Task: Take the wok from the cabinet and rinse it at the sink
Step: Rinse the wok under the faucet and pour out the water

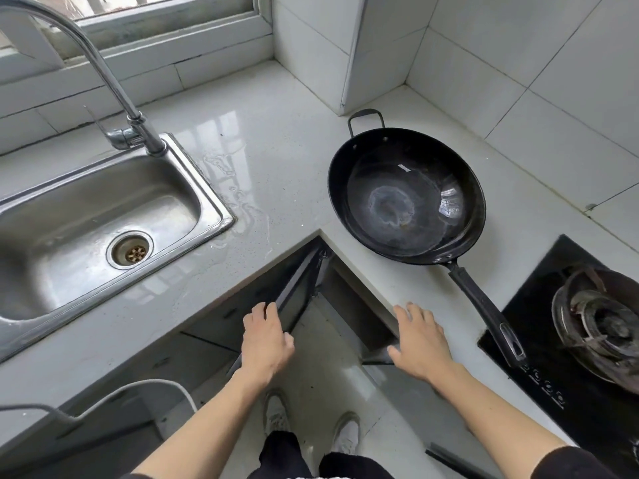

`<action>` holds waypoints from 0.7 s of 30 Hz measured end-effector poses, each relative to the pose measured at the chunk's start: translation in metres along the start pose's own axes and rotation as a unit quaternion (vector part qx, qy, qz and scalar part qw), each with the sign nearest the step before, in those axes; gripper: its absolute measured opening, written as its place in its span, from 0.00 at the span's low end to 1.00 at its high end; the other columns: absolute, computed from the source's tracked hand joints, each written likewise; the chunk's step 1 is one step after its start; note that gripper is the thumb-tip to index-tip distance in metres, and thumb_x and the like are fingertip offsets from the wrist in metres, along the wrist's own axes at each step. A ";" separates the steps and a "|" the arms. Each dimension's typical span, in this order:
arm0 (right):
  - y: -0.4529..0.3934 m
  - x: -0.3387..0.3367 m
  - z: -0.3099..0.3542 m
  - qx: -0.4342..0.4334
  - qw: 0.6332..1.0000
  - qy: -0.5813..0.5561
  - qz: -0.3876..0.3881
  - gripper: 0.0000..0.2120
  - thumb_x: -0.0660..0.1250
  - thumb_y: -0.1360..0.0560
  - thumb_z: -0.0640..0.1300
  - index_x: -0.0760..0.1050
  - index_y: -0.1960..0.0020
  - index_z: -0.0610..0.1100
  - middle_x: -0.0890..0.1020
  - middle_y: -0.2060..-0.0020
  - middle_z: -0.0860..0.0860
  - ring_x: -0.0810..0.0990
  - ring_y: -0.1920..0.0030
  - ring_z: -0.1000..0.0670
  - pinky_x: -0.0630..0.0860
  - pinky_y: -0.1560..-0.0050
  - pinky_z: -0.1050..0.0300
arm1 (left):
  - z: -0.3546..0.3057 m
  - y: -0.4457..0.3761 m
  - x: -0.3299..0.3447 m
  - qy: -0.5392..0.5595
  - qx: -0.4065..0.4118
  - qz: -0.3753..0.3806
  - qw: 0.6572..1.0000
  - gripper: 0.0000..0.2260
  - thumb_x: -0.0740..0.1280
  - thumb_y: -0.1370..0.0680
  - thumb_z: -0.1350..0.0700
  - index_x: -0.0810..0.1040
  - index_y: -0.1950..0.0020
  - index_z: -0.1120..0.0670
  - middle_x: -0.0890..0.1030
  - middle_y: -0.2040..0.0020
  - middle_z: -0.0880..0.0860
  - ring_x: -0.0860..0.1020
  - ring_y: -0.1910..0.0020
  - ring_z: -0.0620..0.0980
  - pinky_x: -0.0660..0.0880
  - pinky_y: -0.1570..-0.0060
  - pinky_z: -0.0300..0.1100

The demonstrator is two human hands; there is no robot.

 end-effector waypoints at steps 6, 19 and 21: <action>0.005 0.004 -0.012 -0.024 1.000 -0.007 0.008 0.38 0.67 0.29 0.55 0.53 0.25 0.48 0.57 0.25 0.44 0.59 0.28 0.41 0.65 0.30 0.46 | -0.010 0.001 -0.002 0.221 -0.142 0.043 0.964 0.27 0.61 0.23 0.44 0.69 0.29 0.58 0.78 0.37 0.56 0.76 0.40 0.57 0.72 0.42 0.48; 0.041 0.014 -0.044 0.024 0.995 -0.098 -0.016 0.31 0.62 0.22 0.49 0.56 0.24 0.43 0.57 0.23 0.46 0.53 0.24 0.46 0.55 0.25 0.53 | -0.093 0.013 0.047 0.645 -0.273 0.243 0.671 0.32 0.55 0.18 0.39 0.62 0.24 0.63 0.70 0.29 0.64 0.71 0.30 0.61 0.64 0.28 0.55; 0.043 0.015 -0.050 0.011 0.994 -0.105 0.010 0.32 0.63 0.23 0.48 0.55 0.24 0.43 0.56 0.24 0.47 0.54 0.24 0.46 0.54 0.26 0.55 | -0.102 0.012 0.052 0.658 -0.274 0.243 0.658 0.33 0.55 0.18 0.39 0.61 0.23 0.63 0.69 0.28 0.65 0.69 0.29 0.62 0.65 0.28 0.55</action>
Point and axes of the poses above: each hand's wrist, its own y-axis away from the middle knuckle, its own x-axis out of the palm, z = x × y, the point moved 2 cm from there along -y, towards the middle knuckle
